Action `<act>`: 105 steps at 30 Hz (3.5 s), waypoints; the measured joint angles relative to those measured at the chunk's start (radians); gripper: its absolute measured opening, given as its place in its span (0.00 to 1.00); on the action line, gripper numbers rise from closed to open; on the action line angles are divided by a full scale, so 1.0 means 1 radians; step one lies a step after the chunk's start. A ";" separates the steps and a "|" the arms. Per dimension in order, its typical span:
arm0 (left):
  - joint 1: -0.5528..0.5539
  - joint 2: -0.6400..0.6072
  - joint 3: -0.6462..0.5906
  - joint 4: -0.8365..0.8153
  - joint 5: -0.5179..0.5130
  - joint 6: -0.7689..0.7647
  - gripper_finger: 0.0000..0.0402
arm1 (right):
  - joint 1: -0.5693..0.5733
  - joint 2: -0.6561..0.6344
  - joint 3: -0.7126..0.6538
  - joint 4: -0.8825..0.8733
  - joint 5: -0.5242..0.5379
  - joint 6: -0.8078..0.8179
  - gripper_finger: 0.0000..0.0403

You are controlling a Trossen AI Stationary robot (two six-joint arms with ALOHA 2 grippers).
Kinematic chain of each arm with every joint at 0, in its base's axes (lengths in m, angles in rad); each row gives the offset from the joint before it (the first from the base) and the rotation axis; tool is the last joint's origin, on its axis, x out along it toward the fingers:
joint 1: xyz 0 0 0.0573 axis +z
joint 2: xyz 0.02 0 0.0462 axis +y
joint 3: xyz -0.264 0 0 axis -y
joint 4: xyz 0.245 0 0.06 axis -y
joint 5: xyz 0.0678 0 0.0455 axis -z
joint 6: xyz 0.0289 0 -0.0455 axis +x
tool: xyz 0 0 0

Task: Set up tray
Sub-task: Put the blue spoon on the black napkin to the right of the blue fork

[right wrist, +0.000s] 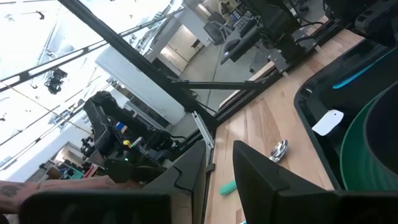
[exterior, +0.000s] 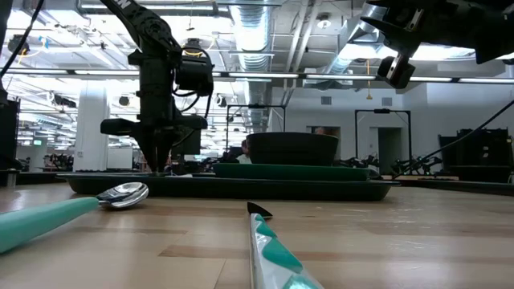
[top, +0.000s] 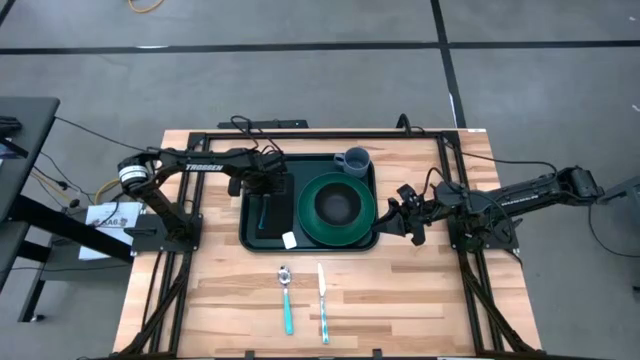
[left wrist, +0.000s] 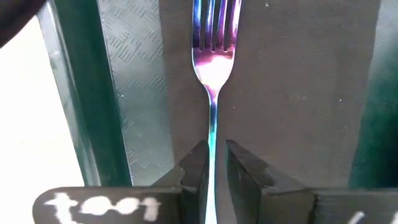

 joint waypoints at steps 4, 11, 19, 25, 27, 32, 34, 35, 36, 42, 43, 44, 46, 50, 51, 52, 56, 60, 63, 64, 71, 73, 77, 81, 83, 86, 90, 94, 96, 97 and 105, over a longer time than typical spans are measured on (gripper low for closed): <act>-0.021 -0.063 0.000 -0.020 0.006 0.011 0.09 | 0.000 0.000 0.000 -0.014 0.000 0.000 0.18; -0.188 -0.270 0.001 0.019 0.035 -0.100 0.08 | -0.001 0.000 0.000 -0.087 0.000 0.000 0.18; -0.610 -0.368 0.001 0.179 -0.104 -0.484 0.08 | -0.001 0.000 0.000 -0.110 0.000 -0.025 0.18; -0.856 -0.291 0.001 0.288 -0.200 -0.770 0.11 | -0.003 0.000 0.000 -0.112 0.000 -0.027 0.18; -0.910 -0.251 0.001 0.345 -0.200 -0.847 0.13 | -0.003 0.000 0.000 -0.115 0.000 -0.027 0.18; -0.991 -0.145 0.001 0.463 -0.196 -0.969 0.23 | -0.004 0.000 0.000 -0.115 0.000 -0.030 0.18; -1.006 -0.103 0.001 0.526 -0.199 -0.971 0.26 | -0.011 0.000 0.000 -0.126 -0.002 -0.030 0.18; -1.010 -0.086 0.001 0.557 -0.204 -0.960 0.27 | -0.016 0.000 0.000 -0.128 -0.003 -0.030 0.18; -1.011 -0.074 0.001 0.582 -0.217 -0.943 0.28 | -0.022 0.000 0.000 -0.129 -0.003 -0.030 0.18; -1.011 -0.010 0.077 0.539 -0.245 -0.826 0.29 | -0.053 0.000 0.000 -0.149 -0.003 -0.030 0.18; -1.011 -0.009 0.089 0.514 -0.245 -0.799 0.28 | -0.057 0.000 0.000 -0.151 -0.003 -0.029 0.18; -1.011 -0.010 0.101 0.492 -0.245 -0.770 0.28 | -0.061 0.000 0.000 -0.151 -0.003 -0.030 0.18; -1.009 -0.010 0.126 0.460 -0.244 -0.719 0.27 | -0.068 0.000 0.000 -0.166 -0.020 -0.029 0.18; -1.007 -0.011 0.193 0.387 -0.218 -0.671 0.26 | -0.090 0.000 0.000 -0.189 -0.070 -0.028 0.18; -1.007 -0.011 0.204 0.372 -0.202 -0.671 0.26 | -0.096 0.000 0.000 -0.198 -0.077 -0.028 0.18; -1.009 -0.011 0.213 0.352 -0.190 -0.671 0.26 | -0.101 0.000 0.000 -0.204 -0.081 -0.028 0.18; -1.024 -0.012 0.267 0.289 -0.180 -0.679 0.26 | -0.123 0.000 0.000 -0.215 -0.082 -0.027 0.18; -1.036 -0.012 0.306 0.189 -0.187 -0.701 0.26 | -0.138 0.000 0.000 -0.215 -0.082 -0.028 0.18; -1.048 -0.012 0.354 0.099 -0.208 -0.733 0.26 | -0.139 0.000 0.000 -0.215 -0.102 -0.029 0.18; -1.050 -0.012 0.366 0.064 -0.223 -0.748 0.26 | -0.139 0.000 0.000 -0.215 -0.115 -0.029 0.18; -1.049 0.078 0.475 -0.083 -0.242 -0.841 0.26 | -0.125 -0.008 0.000 -0.188 -0.231 -0.045 0.18; -1.039 0.163 0.530 -0.092 -0.163 -0.842 0.26 | -0.119 -0.022 0.002 -0.177 -0.244 -0.074 0.18; -1.032 0.331 0.668 -0.187 -0.086 -0.850 0.26 | -0.119 -0.064 0.001 -0.184 -0.255 -0.079 0.18; -1.030 0.434 0.808 -0.340 -0.083 -0.881 0.26 | -0.126 -0.106 0.001 -0.190 -0.283 -0.079 0.18; -1.030 0.459 0.851 -0.392 -0.082 -0.899 0.26 | -0.126 -0.124 0.001 -0.184 -0.289 -0.079 0.18; -1.030 0.482 0.860 -0.415 -0.088 -0.943 0.26 | -0.126 -0.143 0.001 -0.185 -0.290 -0.079 0.18; -1.028 0.479 0.819 -0.411 -0.116 -1.036 0.26 | -0.126 -0.151 0.001 -0.191 -0.290 -0.079 0.18; -1.020 0.479 0.797 -0.429 -0.115 -1.080 0.26 | -0.126 -0.150 0.001 -0.193 -0.290 -0.079 0.18; -1.016 0.480 0.784 -0.418 -0.109 -1.081 0.26 | -0.126 -0.150 0.001 -0.192 -0.290 -0.079 0.18; -1.014 0.480 0.781 -0.415 -0.109 -1.081 0.26 | -0.126 -0.150 0.001 -0.193 -0.290 -0.079 0.18; -1.002 0.479 0.725 -0.318 -0.102 -1.079 0.26 | -0.126 -0.150 0.001 -0.192 -0.289 -0.079 0.18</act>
